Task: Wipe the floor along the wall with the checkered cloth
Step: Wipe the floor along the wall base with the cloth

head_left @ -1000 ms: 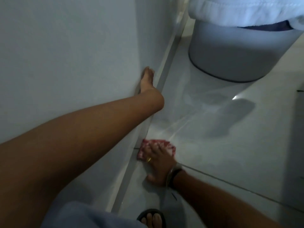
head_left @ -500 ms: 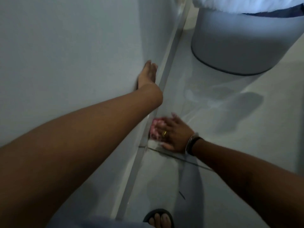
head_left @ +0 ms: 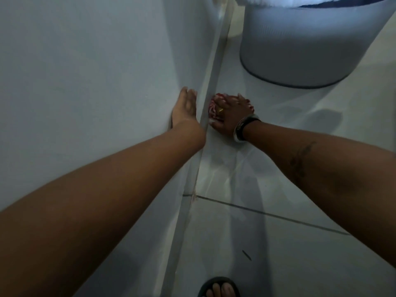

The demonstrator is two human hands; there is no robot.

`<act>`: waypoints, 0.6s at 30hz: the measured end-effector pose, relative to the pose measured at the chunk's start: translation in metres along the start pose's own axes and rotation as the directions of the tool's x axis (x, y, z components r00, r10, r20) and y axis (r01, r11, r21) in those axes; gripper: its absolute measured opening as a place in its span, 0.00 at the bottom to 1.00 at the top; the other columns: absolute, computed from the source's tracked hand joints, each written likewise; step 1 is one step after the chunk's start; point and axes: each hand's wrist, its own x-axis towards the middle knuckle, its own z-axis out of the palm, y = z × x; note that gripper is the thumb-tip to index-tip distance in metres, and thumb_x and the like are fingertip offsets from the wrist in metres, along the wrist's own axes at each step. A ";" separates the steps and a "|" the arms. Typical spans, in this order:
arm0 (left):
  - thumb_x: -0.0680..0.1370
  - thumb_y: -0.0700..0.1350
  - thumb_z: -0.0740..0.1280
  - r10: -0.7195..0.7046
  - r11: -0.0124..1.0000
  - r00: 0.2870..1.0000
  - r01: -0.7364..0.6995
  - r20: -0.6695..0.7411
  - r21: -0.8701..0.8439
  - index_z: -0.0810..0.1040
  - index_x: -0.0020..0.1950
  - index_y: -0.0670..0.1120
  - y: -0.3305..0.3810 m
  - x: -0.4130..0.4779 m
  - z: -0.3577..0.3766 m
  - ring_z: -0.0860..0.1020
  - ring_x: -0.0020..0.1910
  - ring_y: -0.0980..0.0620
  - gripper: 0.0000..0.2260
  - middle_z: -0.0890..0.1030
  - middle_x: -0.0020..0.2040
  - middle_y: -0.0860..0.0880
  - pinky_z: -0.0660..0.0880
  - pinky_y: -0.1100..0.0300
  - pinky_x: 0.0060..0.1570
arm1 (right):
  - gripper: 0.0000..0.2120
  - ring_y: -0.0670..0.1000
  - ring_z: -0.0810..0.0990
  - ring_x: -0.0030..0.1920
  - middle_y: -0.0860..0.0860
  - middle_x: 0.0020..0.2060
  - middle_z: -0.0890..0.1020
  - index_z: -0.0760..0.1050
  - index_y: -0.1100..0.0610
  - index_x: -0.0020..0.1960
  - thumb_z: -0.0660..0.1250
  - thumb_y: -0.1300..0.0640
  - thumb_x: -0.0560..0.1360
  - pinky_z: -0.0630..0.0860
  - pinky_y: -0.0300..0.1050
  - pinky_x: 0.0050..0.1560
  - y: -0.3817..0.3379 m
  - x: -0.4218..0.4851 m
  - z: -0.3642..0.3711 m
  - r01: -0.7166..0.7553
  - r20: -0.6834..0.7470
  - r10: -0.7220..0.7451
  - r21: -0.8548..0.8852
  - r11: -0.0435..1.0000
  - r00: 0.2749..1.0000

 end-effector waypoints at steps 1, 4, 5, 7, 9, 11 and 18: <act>0.69 0.70 0.56 0.004 1.000 1.000 -0.004 -0.003 -0.001 0.37 0.77 0.40 0.000 0.000 0.001 0.36 0.76 0.36 0.51 0.39 0.78 0.36 0.35 0.37 0.72 | 0.43 0.55 0.51 0.78 0.52 0.79 0.55 0.51 0.52 0.79 0.51 0.30 0.71 0.44 0.58 0.76 -0.005 -0.003 0.000 0.003 0.012 -0.003 0.000 1.000 1.000; 0.69 0.70 0.56 0.007 1.000 1.000 -0.007 -0.011 -0.003 0.36 0.76 0.40 0.000 -0.001 0.001 0.36 0.76 0.36 0.51 0.38 0.78 0.37 0.35 0.36 0.71 | 0.41 0.58 0.52 0.78 0.54 0.79 0.56 0.62 0.49 0.76 0.50 0.28 0.69 0.48 0.59 0.75 -0.021 -0.025 -0.002 0.079 0.064 -0.078 -0.008 0.997 0.995; 0.70 0.70 0.56 0.009 1.000 1.000 -0.009 -0.010 -0.009 0.36 0.76 0.40 0.000 -0.002 0.001 0.36 0.76 0.36 0.50 0.38 0.78 0.37 0.35 0.36 0.71 | 0.40 0.58 0.53 0.77 0.55 0.78 0.57 0.65 0.48 0.74 0.51 0.29 0.68 0.48 0.59 0.75 -0.025 -0.037 -0.002 0.124 0.089 -0.124 0.000 0.992 0.988; 0.69 0.71 0.56 0.004 1.000 1.000 -0.004 -0.001 -0.005 0.36 0.77 0.41 0.002 -0.004 0.003 0.35 0.76 0.36 0.51 0.37 0.78 0.37 0.34 0.36 0.71 | 0.39 0.59 0.54 0.77 0.56 0.78 0.58 0.66 0.50 0.74 0.54 0.32 0.68 0.49 0.58 0.75 -0.034 -0.069 0.006 0.209 0.133 -0.214 0.051 0.977 0.968; 0.65 0.73 0.60 -0.008 1.000 1.000 0.007 0.011 0.025 0.35 0.76 0.42 0.002 -0.005 0.006 0.35 0.76 0.36 0.56 0.37 0.77 0.37 0.34 0.35 0.70 | 0.37 0.58 0.52 0.78 0.56 0.78 0.58 0.64 0.51 0.75 0.58 0.35 0.70 0.48 0.59 0.75 -0.047 -0.103 0.021 0.287 0.149 -0.297 0.085 0.954 0.943; 0.64 0.73 0.62 -0.009 0.999 1.000 0.008 0.017 0.043 0.35 0.76 0.43 0.002 -0.007 0.007 0.34 0.75 0.36 0.57 0.36 0.77 0.36 0.33 0.34 0.70 | 0.37 0.57 0.50 0.78 0.54 0.78 0.58 0.61 0.53 0.76 0.59 0.38 0.72 0.48 0.61 0.76 -0.059 -0.124 0.034 0.352 0.162 -0.359 0.072 0.933 0.919; 0.68 0.65 0.67 -0.056 0.998 0.996 0.053 0.074 0.039 0.38 0.78 0.43 0.016 0.005 0.003 0.34 0.75 0.34 0.53 0.37 0.78 0.36 0.35 0.32 0.69 | 0.34 0.58 0.55 0.77 0.55 0.77 0.60 0.57 0.56 0.78 0.61 0.47 0.75 0.53 0.56 0.75 -0.049 -0.115 0.030 0.467 0.187 -0.448 -0.070 0.881 0.874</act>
